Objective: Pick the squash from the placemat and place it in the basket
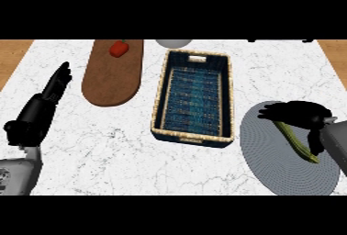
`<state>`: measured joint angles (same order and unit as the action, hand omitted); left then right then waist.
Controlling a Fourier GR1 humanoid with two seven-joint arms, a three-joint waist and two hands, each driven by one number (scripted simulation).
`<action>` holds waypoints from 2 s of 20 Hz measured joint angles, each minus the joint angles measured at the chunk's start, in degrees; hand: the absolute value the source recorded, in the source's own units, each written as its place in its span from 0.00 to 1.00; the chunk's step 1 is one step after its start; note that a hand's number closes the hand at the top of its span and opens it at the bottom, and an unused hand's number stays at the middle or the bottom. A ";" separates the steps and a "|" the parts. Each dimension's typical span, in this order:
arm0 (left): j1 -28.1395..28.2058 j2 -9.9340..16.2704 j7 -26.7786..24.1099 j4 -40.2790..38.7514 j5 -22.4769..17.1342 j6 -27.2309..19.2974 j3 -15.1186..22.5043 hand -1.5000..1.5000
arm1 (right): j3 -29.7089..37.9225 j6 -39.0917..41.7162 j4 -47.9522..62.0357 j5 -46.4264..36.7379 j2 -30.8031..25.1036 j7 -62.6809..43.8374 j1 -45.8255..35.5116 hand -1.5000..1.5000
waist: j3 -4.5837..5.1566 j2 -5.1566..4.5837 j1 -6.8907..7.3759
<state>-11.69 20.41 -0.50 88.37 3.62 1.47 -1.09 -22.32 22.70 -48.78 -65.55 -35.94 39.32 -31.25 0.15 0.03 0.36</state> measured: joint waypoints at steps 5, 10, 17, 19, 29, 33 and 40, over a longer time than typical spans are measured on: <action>0.65 -0.55 -0.41 0.37 0.32 1.25 -1.11 0.50 | 1.18 -1.11 2.86 -2.96 1.79 0.87 -0.60 1.00 | 0.16 0.12 0.07; 0.98 -1.05 0.29 1.39 0.82 1.78 -1.40 0.50 | 3.31 -1.54 5.67 -3.41 3.39 1.73 -1.89 1.00 | 0.49 0.48 0.21; 0.12 -2.62 1.02 1.77 2.32 1.21 -0.88 0.50 | 4.22 -8.75 9.42 -5.76 4.60 5.09 -2.58 1.00 | 0.76 0.78 0.25; 0.38 -2.53 0.33 1.32 2.02 1.54 -1.36 0.50 | 6.50 -9.75 10.02 -4.49 4.61 4.08 -2.33 1.00 | 0.62 0.76 0.18; 1.79 -2.67 0.47 2.01 2.29 1.54 -1.63 0.50 | 24.05 -13.35 13.68 2.70 0.82 -21.22 -4.49 1.00 | -0.08 0.14 -0.61; 0.96 -2.28 1.26 2.16 2.02 2.10 -2.14 0.50 | 28.71 -16.47 11.30 5.54 -0.08 -24.88 -6.19 1.00 | -0.14 0.14 -0.69; 0.87 -2.06 1.20 1.11 2.01 2.16 -2.87 0.50 | 40.00 -15.58 3.54 19.26 2.41 -24.96 -13.46 1.00 | -0.12 0.66 -1.45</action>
<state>-10.82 18.34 0.71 89.48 5.63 3.63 -3.96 17.68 7.11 -45.24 -46.30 -33.53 14.35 -44.71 0.03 0.70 -1.09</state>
